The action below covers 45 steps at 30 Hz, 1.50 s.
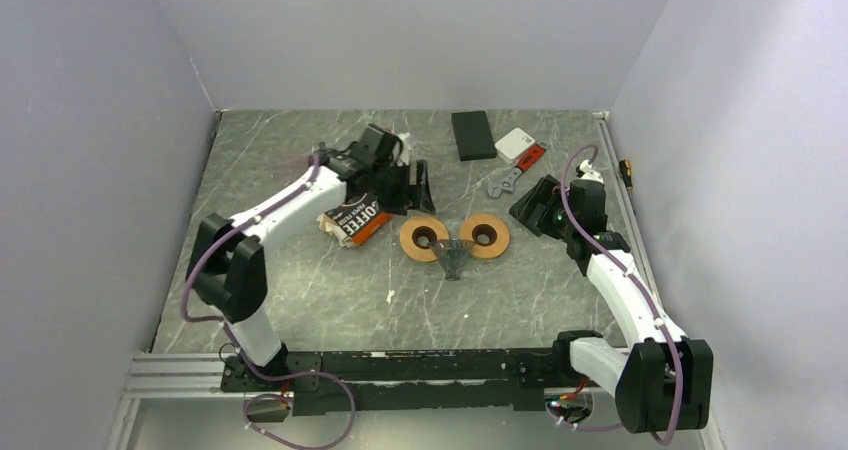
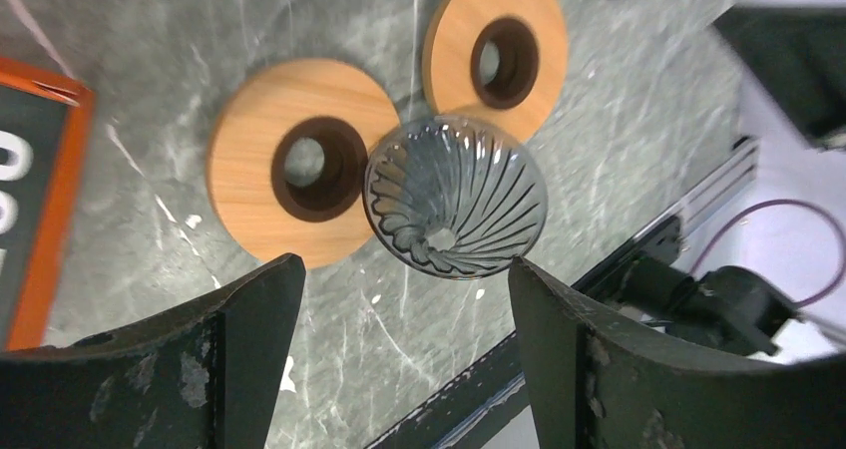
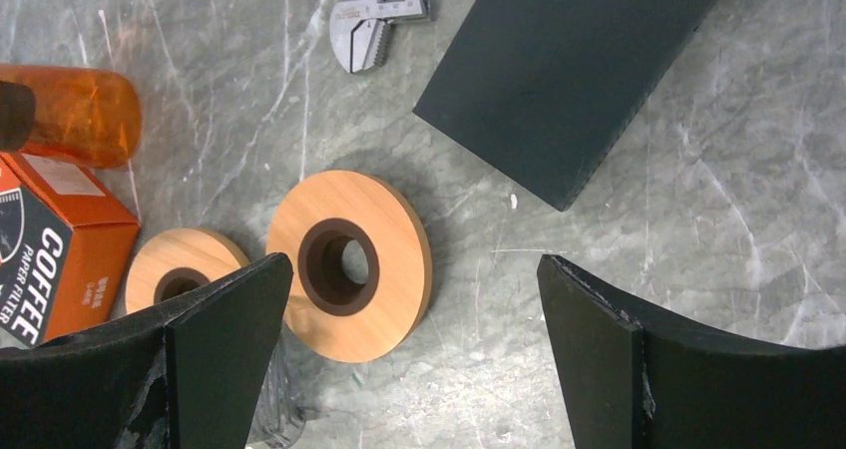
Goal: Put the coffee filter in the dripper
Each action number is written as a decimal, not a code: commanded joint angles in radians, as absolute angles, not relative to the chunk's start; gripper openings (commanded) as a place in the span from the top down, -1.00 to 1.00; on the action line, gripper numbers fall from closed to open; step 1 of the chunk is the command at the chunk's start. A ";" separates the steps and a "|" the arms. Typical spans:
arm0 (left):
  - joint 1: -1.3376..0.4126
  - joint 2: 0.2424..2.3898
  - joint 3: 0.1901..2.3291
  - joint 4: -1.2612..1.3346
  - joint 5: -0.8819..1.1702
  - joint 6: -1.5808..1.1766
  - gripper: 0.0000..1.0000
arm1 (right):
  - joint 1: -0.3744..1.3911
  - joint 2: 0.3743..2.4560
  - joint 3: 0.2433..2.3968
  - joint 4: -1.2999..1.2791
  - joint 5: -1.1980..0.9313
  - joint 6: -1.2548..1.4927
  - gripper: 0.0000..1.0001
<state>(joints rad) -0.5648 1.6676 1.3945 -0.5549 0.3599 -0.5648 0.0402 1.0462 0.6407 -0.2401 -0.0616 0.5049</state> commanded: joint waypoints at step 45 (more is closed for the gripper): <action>-0.642 1.765 1.407 -0.429 0.492 -0.727 0.75 | 0.039 1.105 0.790 -0.199 -0.179 0.627 -0.99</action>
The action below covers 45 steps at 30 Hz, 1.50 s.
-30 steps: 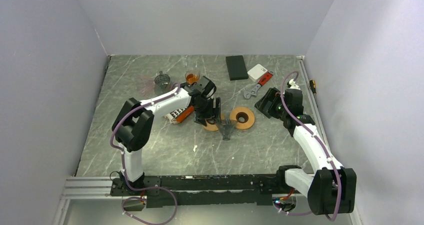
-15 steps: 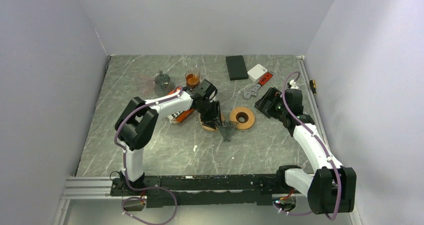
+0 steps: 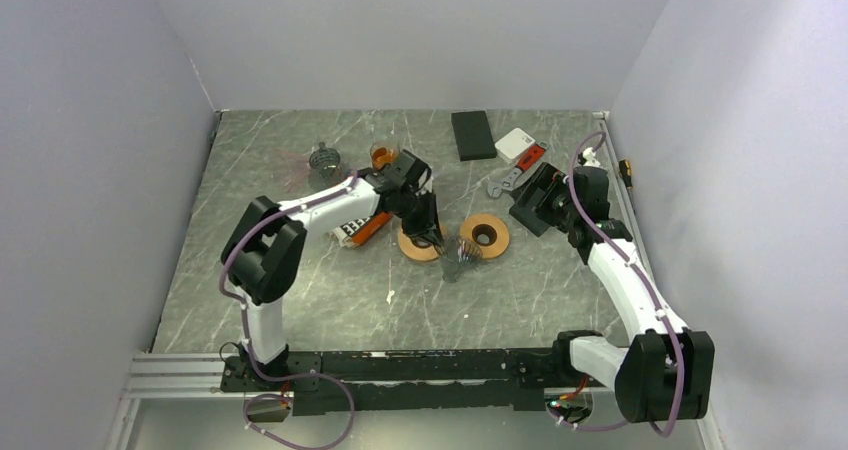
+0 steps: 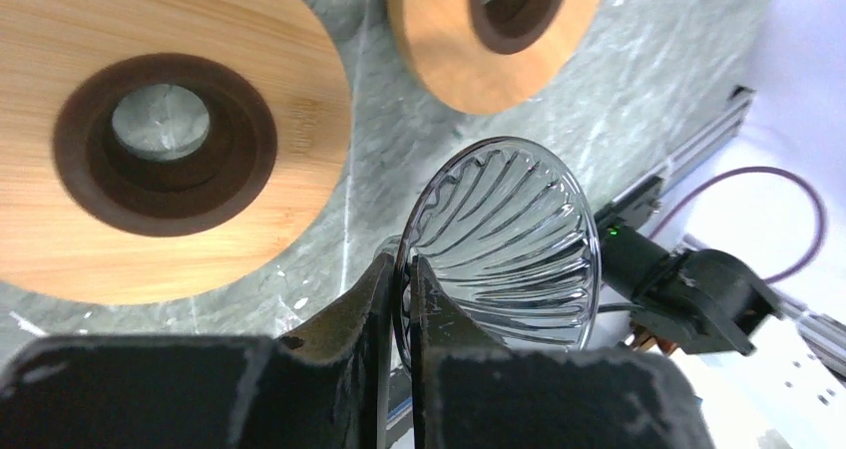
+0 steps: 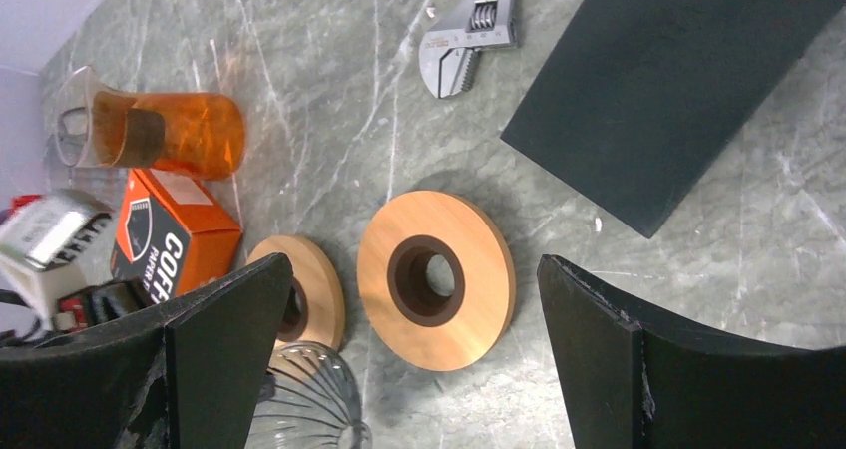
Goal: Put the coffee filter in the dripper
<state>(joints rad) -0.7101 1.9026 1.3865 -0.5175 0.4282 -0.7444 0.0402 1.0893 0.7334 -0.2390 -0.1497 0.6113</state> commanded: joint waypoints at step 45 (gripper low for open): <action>-0.024 1.208 1.248 -0.671 0.240 -0.461 0.91 | 0.477 2.208 1.840 -0.179 -0.321 0.677 0.00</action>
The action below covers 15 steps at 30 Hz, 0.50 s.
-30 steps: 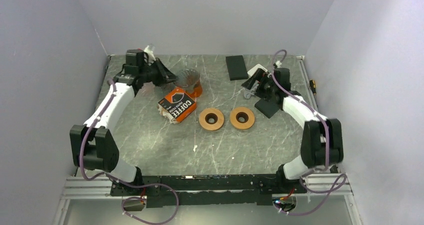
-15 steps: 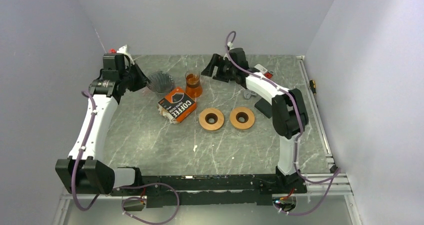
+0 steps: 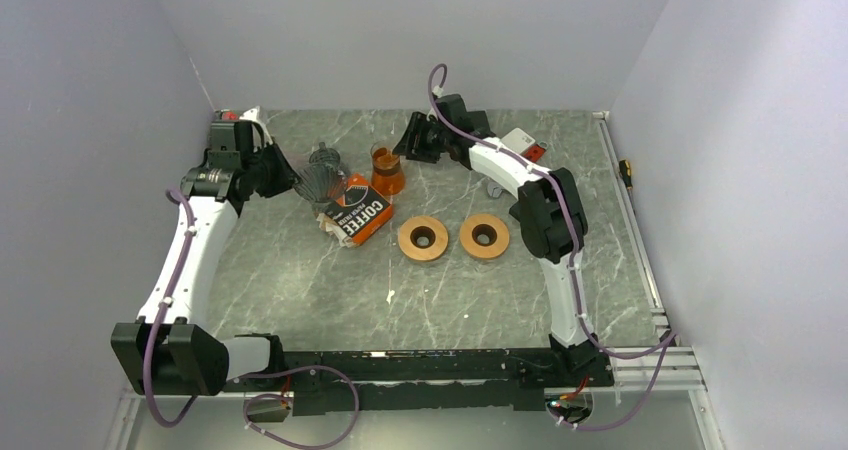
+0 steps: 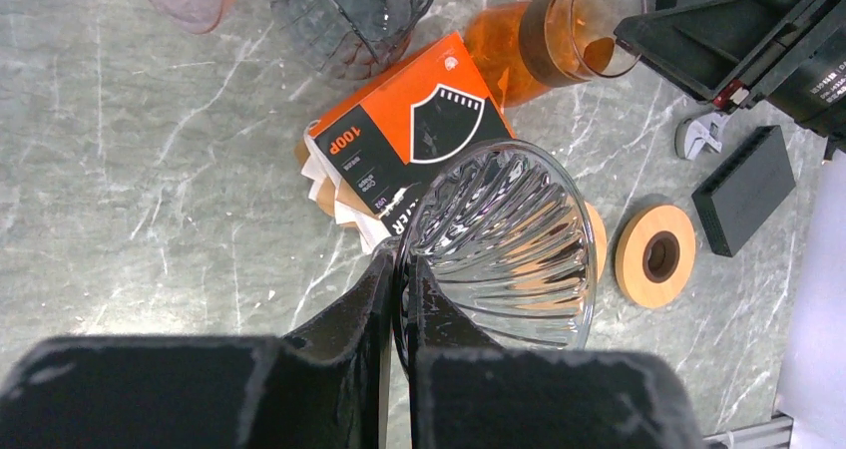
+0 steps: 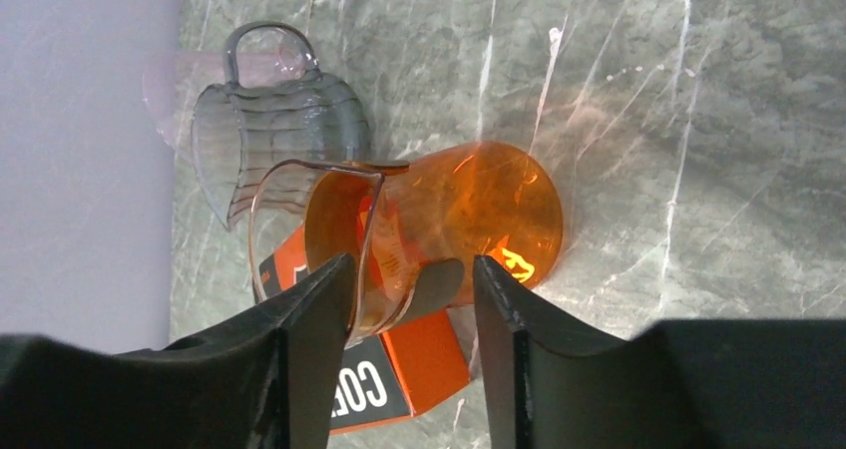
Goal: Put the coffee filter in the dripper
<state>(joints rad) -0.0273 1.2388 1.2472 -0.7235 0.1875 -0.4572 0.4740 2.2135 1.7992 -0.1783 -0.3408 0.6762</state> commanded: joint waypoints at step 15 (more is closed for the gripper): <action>-0.024 1.263 1.277 -0.641 0.359 -0.445 0.89 | 0.478 2.089 1.760 -0.214 -0.216 0.586 1.00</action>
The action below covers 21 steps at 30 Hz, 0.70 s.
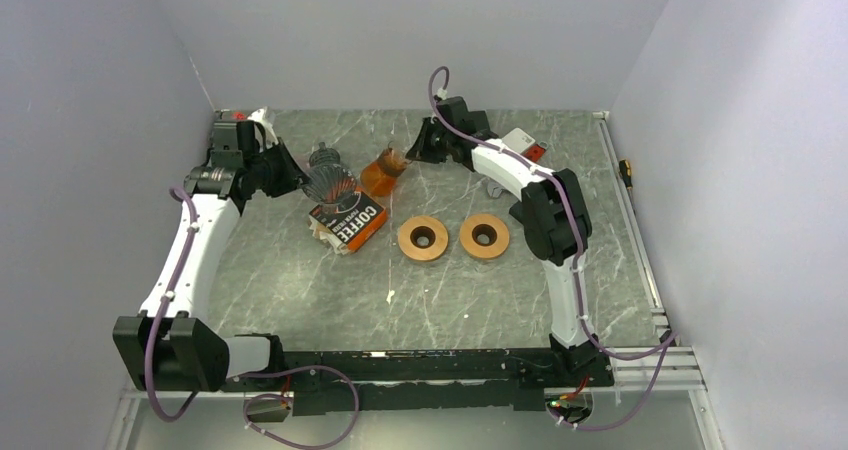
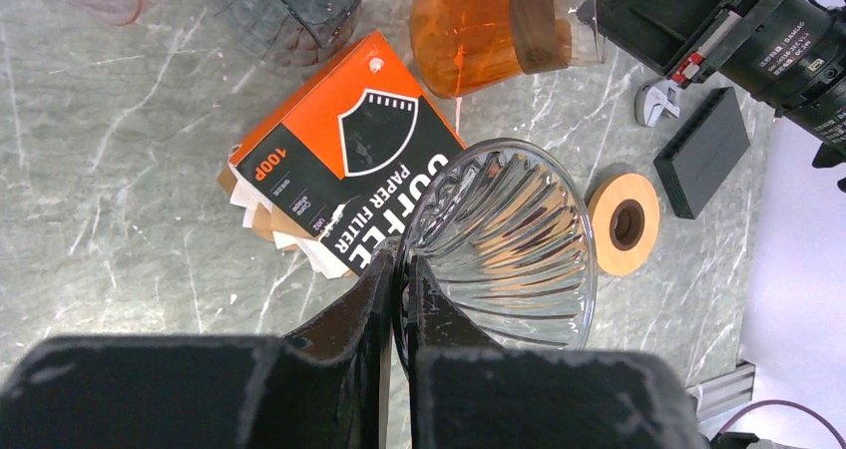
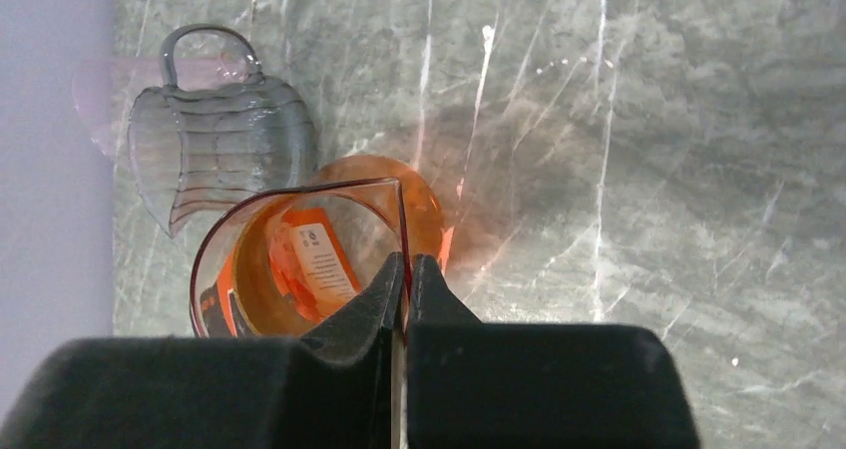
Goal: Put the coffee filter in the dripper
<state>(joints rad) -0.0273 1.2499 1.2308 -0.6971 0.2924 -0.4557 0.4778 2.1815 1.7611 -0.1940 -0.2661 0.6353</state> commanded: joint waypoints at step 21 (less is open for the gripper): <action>-0.282 1.455 1.452 -0.644 0.231 -0.437 0.93 | 0.470 1.771 1.508 -0.419 0.175 0.365 1.00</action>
